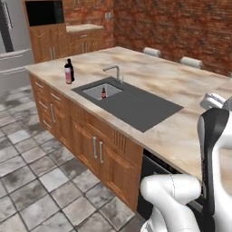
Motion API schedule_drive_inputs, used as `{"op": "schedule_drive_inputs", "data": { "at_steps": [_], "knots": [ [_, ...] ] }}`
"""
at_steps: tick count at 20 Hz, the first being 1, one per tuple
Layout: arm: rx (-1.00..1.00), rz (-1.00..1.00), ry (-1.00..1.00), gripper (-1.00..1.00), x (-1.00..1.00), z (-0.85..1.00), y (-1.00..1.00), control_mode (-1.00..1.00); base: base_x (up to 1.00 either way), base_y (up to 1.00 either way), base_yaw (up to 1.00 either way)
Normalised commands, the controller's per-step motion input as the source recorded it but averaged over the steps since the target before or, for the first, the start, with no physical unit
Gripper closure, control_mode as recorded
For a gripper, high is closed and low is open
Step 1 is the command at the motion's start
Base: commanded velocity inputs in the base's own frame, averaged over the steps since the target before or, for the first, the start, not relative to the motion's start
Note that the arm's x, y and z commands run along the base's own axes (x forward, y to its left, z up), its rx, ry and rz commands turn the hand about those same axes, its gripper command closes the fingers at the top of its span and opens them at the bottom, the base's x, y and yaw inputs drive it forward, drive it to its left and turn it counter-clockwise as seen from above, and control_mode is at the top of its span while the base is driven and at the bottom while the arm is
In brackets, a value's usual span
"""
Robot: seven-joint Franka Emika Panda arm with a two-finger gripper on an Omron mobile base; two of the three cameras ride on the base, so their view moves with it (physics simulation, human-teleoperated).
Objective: Place the large bottle from the dining counter next to the other large bottle outside the sink, and place the small bottle from the dining counter next to the other small bottle inside the sink.
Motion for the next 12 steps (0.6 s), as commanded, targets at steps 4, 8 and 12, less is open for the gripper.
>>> {"op": "schedule_drive_inputs", "data": {
  "at_steps": [4, 8, 12],
  "knots": [
    [0.00, 0.00, 0.00, -1.00, 0.00, 0.00, 0.00, 1.00, -1.00, -0.04, 0.00],
    [0.00, 0.00, 0.00, -1.00, 0.00, 0.00, 0.00, 1.00, -0.91, -0.32, 0.00],
    [0.00, 0.00, 0.00, -1.00, 0.00, 0.00, 0.00, 1.00, -0.08, -0.98, 0.04]
  ]
}}
